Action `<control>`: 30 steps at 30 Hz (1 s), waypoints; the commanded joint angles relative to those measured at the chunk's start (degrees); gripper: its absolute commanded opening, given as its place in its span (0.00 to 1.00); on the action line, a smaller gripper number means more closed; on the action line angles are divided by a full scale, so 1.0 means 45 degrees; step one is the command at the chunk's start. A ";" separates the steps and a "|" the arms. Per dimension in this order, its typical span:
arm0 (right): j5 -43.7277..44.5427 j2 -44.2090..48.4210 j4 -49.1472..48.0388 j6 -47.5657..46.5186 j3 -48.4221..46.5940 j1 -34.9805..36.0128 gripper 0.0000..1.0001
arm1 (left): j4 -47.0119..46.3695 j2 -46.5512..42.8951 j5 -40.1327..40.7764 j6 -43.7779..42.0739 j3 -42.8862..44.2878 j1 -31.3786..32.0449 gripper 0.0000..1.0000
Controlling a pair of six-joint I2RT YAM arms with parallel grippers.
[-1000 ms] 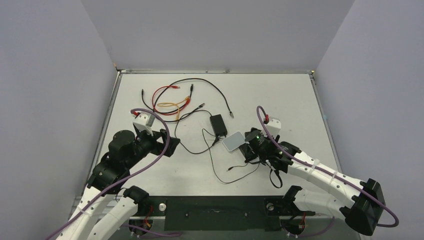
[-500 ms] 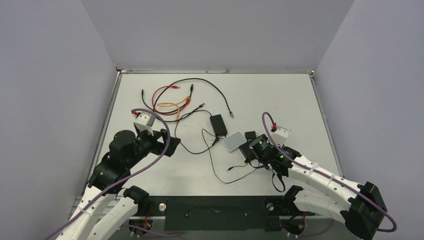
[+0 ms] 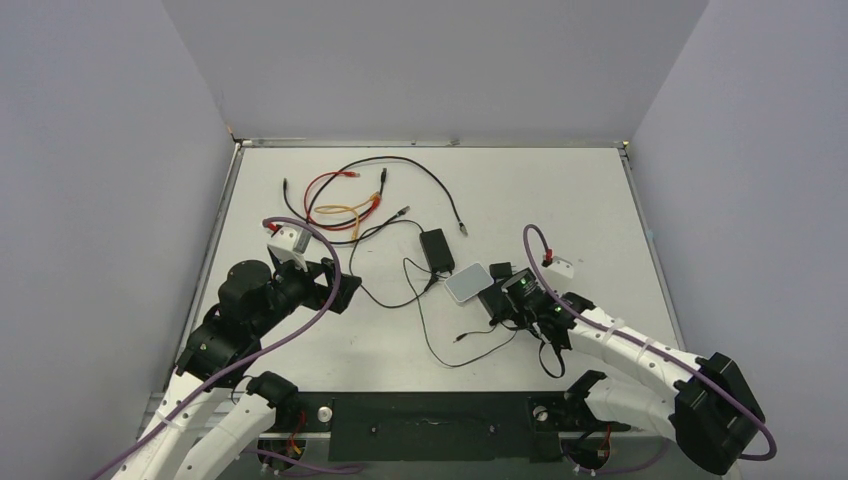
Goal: Insert the plug into the switch port
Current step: Pick up the power from the center of the board.
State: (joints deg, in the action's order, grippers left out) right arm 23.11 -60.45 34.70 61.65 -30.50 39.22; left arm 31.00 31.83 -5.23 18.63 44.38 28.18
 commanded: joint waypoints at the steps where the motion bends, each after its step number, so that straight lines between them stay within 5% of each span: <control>1: -0.0331 -0.0475 -0.1091 -0.0120 0.0202 -0.0170 0.33 | -0.0602 -0.0022 -0.0057 -0.0117 -0.0019 0.0065 0.88; 9: -0.0340 -0.0704 -0.1372 -0.0047 0.0416 -0.0202 0.23 | -0.0602 -0.0005 -0.0077 -0.0117 -0.0022 0.0065 0.88; 14: -0.0263 -0.0554 -0.1326 -0.0112 0.0601 -0.0271 0.00 | -0.0620 0.0009 -0.0127 -0.0088 -0.0040 0.0077 0.88; 30: 0.0340 0.2609 -0.0868 -0.4393 -0.1901 0.1838 0.00 | -0.0524 0.0544 -0.0501 0.0196 0.0314 0.0045 0.88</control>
State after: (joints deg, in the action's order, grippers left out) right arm 23.81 -51.68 33.43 50.61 -34.79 44.45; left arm 30.94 33.78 -6.13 19.00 44.38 28.18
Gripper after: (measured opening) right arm 0.015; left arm 0.877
